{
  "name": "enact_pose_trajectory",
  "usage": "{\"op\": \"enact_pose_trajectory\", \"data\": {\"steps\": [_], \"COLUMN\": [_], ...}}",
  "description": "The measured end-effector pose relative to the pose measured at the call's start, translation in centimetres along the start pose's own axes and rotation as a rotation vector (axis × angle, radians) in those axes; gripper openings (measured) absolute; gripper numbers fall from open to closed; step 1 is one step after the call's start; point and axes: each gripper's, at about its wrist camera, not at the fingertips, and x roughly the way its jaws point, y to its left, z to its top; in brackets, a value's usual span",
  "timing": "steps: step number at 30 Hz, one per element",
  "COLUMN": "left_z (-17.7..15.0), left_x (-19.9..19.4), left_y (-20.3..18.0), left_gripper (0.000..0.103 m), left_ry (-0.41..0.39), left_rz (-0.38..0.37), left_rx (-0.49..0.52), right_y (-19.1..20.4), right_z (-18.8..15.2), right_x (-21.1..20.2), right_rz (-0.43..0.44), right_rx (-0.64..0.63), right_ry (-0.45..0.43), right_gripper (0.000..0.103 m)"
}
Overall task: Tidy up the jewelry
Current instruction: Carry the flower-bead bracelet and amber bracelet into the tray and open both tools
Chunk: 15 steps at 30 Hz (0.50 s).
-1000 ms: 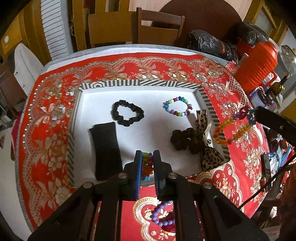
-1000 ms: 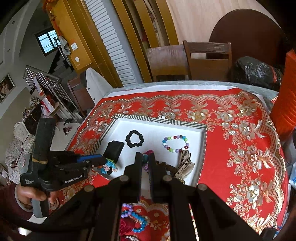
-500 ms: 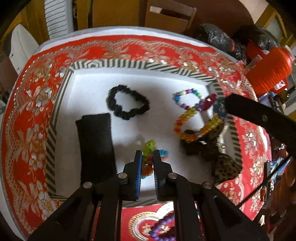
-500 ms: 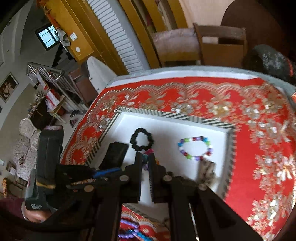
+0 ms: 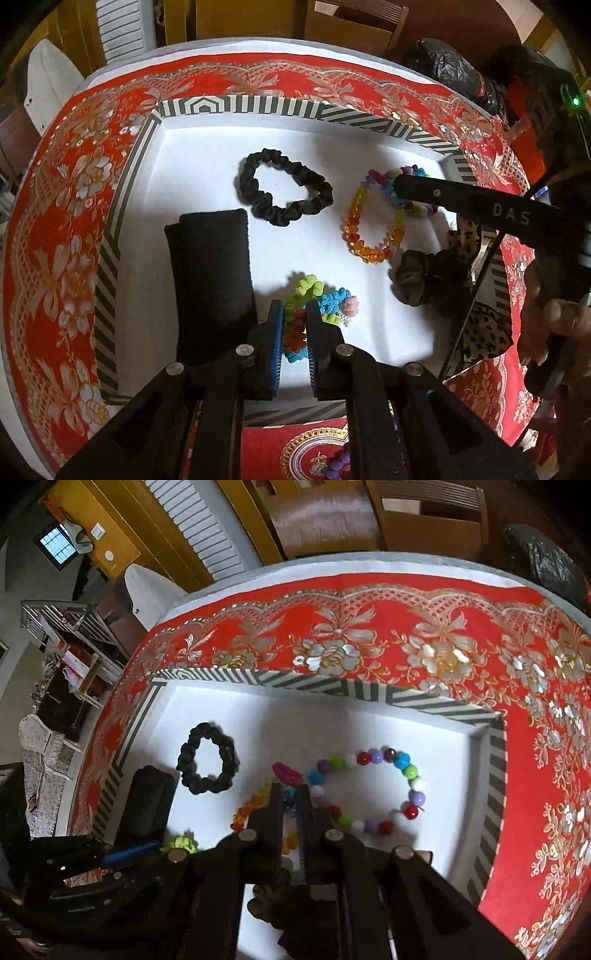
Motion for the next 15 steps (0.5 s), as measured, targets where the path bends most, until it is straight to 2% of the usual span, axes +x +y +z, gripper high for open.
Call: {"op": "enact_pose_trajectory", "data": {"steps": [15], "left_z": [0.0], "left_x": [0.2], "left_y": [0.0], "left_gripper": [0.000], "left_ry": [0.010], "left_rz": [0.020], "left_rx": [-0.006], "right_y": [1.5], "right_z": [0.9], "right_x": [1.5], "right_rz": [-0.012], "right_rx": [-0.039], "right_ry": [0.035], "right_gripper": [0.007]}}
